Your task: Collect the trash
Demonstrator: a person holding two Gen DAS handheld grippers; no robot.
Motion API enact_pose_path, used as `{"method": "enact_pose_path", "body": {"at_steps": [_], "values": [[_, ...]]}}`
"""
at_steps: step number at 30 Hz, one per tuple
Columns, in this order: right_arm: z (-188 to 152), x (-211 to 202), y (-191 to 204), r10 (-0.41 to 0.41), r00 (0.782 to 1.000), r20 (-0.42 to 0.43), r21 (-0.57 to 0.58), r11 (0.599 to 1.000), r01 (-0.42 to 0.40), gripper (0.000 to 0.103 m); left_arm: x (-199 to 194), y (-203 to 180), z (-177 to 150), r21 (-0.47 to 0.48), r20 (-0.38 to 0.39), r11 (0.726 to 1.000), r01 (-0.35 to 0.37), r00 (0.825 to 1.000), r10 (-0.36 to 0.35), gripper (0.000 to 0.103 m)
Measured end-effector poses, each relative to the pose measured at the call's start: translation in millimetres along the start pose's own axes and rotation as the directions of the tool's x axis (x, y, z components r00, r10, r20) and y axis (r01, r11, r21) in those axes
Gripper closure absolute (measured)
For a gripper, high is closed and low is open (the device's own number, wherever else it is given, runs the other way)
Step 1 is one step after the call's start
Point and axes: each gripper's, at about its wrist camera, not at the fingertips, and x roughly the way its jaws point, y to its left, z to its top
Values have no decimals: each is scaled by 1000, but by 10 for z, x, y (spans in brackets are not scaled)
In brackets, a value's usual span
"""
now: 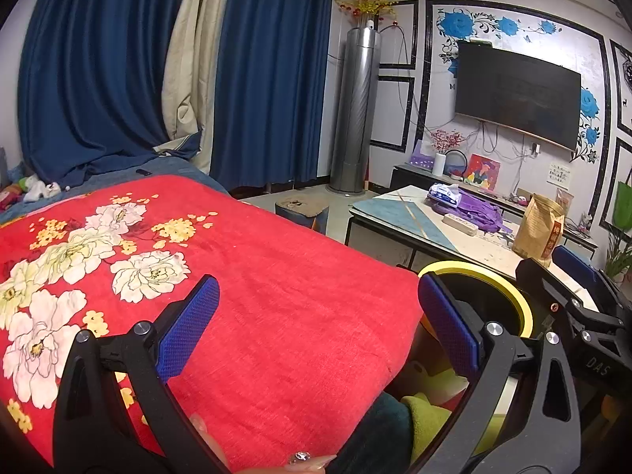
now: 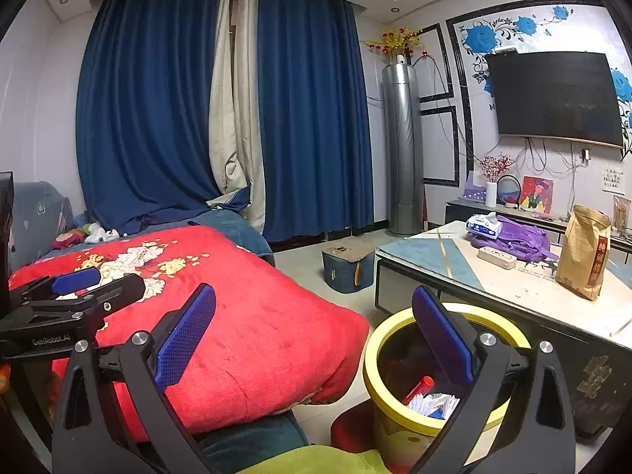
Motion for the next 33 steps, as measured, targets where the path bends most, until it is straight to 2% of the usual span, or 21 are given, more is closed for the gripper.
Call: {"method": "enact_pose_path", "body": {"at_steps": [33], "values": [[-9,4,20,1,1000,-2,2,1000,-1,6,0,0,5,0,-1,1000,-4,1000,4,11]]}}
